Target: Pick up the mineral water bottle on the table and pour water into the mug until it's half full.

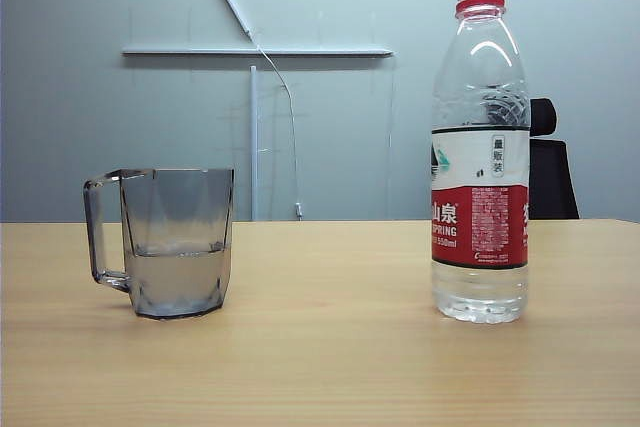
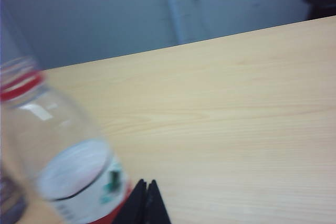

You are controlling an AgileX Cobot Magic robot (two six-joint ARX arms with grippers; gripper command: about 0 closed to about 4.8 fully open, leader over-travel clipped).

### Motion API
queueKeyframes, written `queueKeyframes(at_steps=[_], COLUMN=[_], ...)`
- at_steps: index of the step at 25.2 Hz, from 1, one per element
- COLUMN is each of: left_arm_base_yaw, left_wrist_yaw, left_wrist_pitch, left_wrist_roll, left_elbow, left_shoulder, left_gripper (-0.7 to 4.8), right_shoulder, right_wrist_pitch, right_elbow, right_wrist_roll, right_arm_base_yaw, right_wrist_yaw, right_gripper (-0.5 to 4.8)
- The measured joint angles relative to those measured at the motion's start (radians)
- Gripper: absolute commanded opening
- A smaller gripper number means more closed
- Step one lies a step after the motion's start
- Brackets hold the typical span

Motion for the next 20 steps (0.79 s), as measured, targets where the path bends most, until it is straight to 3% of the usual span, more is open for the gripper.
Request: queueKeyframes(at_steps=[4, 10, 20], left_arm_base_yaw=[0.000, 0.000, 0.000], left_wrist_yaw=[0.000, 0.000, 0.000], left_wrist_pitch=[0.000, 0.000, 0.000], left_wrist_roll=[0.000, 0.000, 0.000], left_elbow=[0.000, 0.000, 0.000], left_shoulder=[0.000, 0.000, 0.000], left_gripper=[-0.02, -0.02, -0.02], right_shoulder=[0.000, 0.000, -0.013], right_wrist_pitch=[0.014, 0.155, 0.258], right_elbow=[-0.028, -0.145, -0.175], right_wrist_roll=[-0.056, -0.134, -0.200], right_arm_base_yaw=[-0.112, -0.404, -0.467], right_wrist_yaw=[-0.065, -0.317, -0.349], right_gripper=[-0.05, -0.05, -0.05])
